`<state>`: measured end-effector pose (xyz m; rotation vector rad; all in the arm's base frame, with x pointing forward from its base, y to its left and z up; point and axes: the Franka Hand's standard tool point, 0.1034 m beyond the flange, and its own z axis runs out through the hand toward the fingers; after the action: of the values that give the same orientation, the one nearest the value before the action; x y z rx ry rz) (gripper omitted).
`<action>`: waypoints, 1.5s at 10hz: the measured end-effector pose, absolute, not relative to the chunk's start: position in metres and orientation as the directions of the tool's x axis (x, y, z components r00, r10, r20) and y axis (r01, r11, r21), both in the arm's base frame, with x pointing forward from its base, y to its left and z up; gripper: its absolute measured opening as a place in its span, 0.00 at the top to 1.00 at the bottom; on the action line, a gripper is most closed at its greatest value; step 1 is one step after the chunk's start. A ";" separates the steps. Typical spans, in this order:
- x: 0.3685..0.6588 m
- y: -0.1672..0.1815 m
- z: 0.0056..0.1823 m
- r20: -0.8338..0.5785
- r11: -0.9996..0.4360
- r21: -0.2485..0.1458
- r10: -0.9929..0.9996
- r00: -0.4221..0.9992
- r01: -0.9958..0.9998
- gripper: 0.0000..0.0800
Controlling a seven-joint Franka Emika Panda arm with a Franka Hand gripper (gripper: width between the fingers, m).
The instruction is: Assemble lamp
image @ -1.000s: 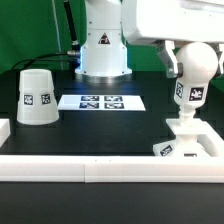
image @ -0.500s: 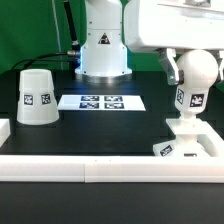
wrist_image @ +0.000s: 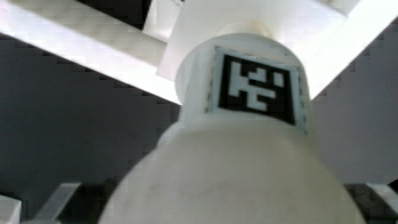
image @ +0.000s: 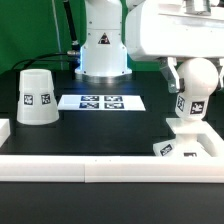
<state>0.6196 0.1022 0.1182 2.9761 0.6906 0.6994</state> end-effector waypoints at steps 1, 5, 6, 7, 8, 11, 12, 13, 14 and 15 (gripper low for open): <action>0.618 0.102 0.117 0.429 -0.903 0.109 0.420 0.800 0.416 0.28; 0.610 0.103 0.114 0.434 -0.901 0.112 0.423 0.795 0.418 0.28; 0.607 0.103 0.114 0.429 -0.901 0.111 0.424 0.798 0.419 0.28; 0.607 0.103 0.116 0.423 -0.901 0.108 0.424 0.801 0.420 0.19; 0.605 0.103 0.118 0.412 -0.900 0.104 0.425 0.806 0.422 0.14; 0.603 0.101 0.127 0.390 -0.900 0.095 0.426 0.816 0.425 0.13; 0.603 0.101 0.129 0.390 -0.900 0.095 0.426 0.817 0.425 0.13; 0.604 0.100 0.130 0.391 -0.901 0.096 0.425 0.816 0.424 0.13; 0.604 0.099 0.130 0.391 -0.901 0.096 0.425 0.817 0.423 0.13; 0.605 0.098 0.130 0.391 -0.902 0.096 0.423 0.817 0.421 0.13</action>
Offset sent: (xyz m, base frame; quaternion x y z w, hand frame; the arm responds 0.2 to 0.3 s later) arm -0.0137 0.0020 0.0005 -0.0105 0.0045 -0.0036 0.9999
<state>0.6047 0.0982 0.1303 2.9895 0.6947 0.6450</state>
